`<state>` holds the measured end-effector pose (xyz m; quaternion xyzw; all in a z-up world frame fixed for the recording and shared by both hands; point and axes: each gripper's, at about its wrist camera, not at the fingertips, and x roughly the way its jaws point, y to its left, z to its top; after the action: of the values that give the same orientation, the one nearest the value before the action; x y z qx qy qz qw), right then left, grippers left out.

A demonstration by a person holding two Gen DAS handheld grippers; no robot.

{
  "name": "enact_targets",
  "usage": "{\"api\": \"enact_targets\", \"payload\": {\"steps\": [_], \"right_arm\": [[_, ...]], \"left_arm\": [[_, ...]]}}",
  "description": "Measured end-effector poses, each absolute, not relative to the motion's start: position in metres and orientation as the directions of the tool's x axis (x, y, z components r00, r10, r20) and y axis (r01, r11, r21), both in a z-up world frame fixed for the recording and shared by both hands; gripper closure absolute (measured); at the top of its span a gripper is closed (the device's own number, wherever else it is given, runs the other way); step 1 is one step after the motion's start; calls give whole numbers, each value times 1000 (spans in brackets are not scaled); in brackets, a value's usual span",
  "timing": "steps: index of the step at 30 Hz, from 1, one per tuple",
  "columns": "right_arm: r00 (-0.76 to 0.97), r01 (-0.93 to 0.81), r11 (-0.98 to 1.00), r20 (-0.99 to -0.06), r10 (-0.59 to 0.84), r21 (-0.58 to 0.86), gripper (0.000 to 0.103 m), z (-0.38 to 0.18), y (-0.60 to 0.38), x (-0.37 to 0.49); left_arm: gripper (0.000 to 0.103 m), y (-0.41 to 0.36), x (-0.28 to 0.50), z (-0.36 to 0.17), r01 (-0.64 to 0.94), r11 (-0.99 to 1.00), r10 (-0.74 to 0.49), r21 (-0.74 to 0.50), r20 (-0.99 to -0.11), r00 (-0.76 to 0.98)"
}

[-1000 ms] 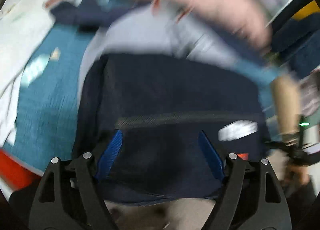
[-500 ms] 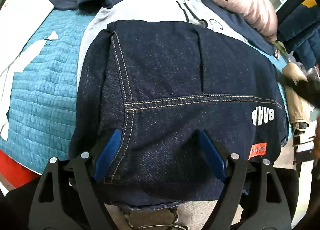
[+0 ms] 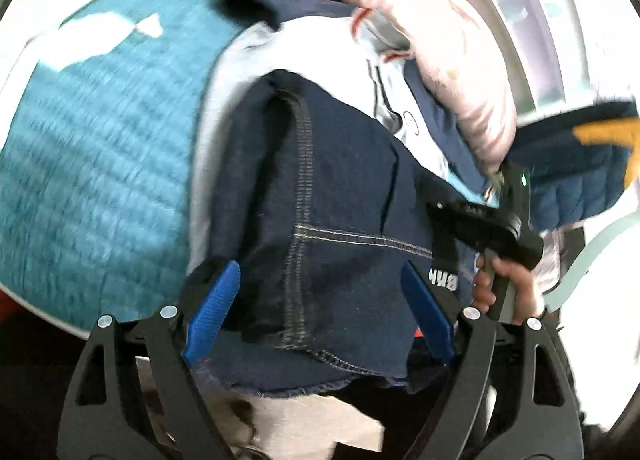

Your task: Fold large clothes

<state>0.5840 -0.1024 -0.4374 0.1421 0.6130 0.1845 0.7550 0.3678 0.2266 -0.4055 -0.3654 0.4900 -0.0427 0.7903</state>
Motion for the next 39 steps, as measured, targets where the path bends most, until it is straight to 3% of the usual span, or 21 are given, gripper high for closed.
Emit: {"api": "enact_targets", "payload": {"steps": [9, 17, 21, 25, 31, 35, 37, 38, 39], "right_arm": [[136, -153, 883, -875, 464, 445, 102, -412, -104, 523], [146, -132, 885, -874, 463, 447, 103, -443, -109, 516], [138, -111, 866, -855, 500, 488, 103, -441, -115, 517], [143, -128, 831, -819, 556, 541, 101, -418, -125, 495], [70, -96, 865, -863, 500, 493, 103, -446, -128, 472], [101, -86, 849, -843, 528, 521, 103, -455, -133, 470], [104, -101, 854, -849, 519, 510, 103, -453, -131, 469], [104, -96, 853, -848, 520, 512, 103, -452, -131, 470], [108, -84, 853, -846, 522, 516, 103, -447, -133, 468]], "left_arm": [[20, 236, 356, -427, -336, 725, -423, -601, -774, 471], [20, 236, 358, -398, -319, 819, -270, -477, -810, 520], [22, 238, 368, -429, -363, 822, -281, -439, -867, 413], [26, 237, 365, -439, -364, 815, -308, -452, -868, 389], [42, 226, 366, -432, -334, 835, -304, -436, -874, 379], [62, 225, 361, -418, -327, 855, -275, -403, -886, 373], [67, 224, 360, -411, -322, 859, -274, -399, -888, 369], [71, 224, 359, -409, -320, 863, -268, -392, -890, 368], [84, 223, 359, -405, -318, 865, -265, -388, -892, 367]]}}
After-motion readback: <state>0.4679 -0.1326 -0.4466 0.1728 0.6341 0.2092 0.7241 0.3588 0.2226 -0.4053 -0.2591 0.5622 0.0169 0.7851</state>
